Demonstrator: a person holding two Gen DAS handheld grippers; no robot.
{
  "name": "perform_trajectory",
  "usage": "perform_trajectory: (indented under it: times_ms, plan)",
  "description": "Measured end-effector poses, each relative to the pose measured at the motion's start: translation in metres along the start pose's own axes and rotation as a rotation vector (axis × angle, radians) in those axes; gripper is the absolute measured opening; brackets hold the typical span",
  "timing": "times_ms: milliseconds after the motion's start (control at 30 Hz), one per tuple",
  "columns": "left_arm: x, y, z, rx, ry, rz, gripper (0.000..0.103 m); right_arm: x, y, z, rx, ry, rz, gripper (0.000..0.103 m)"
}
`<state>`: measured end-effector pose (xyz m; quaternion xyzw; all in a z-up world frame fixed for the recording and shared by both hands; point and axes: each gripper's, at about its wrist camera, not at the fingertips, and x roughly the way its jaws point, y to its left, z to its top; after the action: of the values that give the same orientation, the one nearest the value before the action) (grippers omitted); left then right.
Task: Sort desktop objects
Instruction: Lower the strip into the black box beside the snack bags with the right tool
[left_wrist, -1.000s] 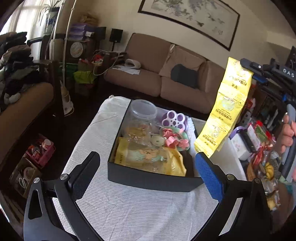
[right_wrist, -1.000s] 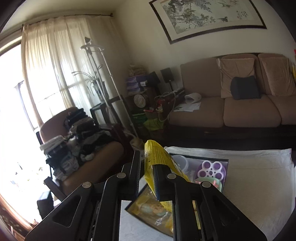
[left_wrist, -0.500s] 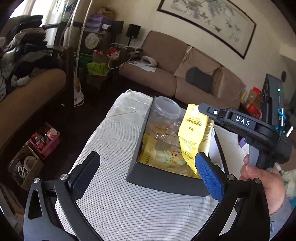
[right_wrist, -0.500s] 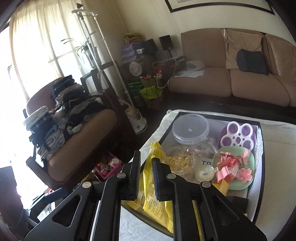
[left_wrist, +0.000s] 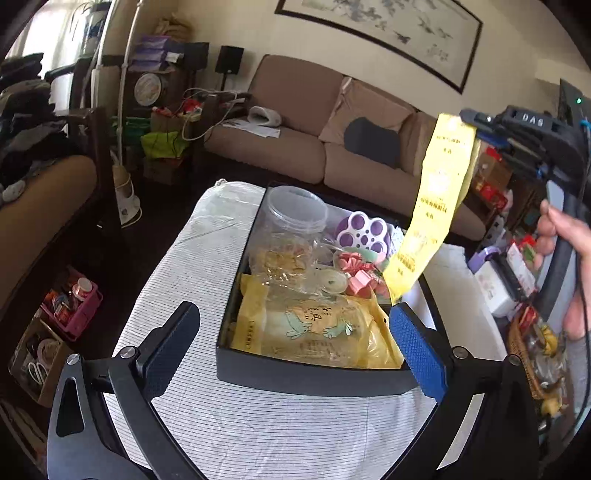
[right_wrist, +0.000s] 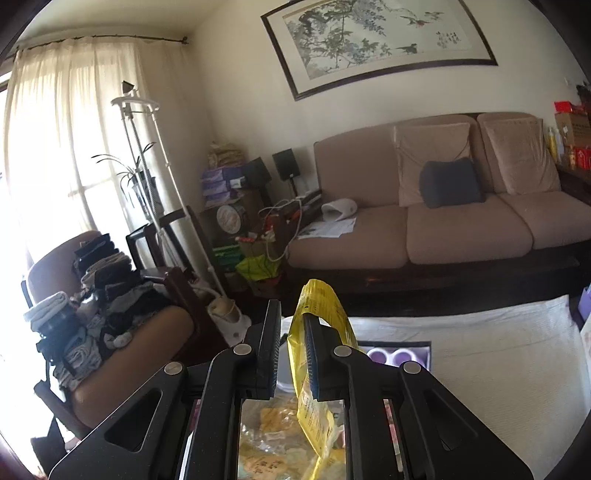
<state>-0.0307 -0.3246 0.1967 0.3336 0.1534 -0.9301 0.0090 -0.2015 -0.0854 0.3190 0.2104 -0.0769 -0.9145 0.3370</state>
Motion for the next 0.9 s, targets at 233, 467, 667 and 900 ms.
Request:
perform_trajectory:
  times_ms: [233,467,667,900]
  plan:
    - [0.022,-0.019,-0.001,0.024,0.026,-0.002,0.103,-0.003,-0.008,0.016,-0.035,-0.022,-0.026,0.012]
    - [0.028,-0.001,-0.003,-0.012,0.036,0.034,0.103,0.054,0.012,-0.042,-0.033,0.113,0.035,0.012]
    - [0.031,0.005,-0.005,-0.028,0.045,0.050,0.103,0.096,0.026,-0.097,0.081,0.211,0.116,0.012]
    - [0.036,0.001,-0.008,-0.003,0.062,0.065,0.103,0.143,0.033,-0.143,0.071,0.515,0.153,0.018]
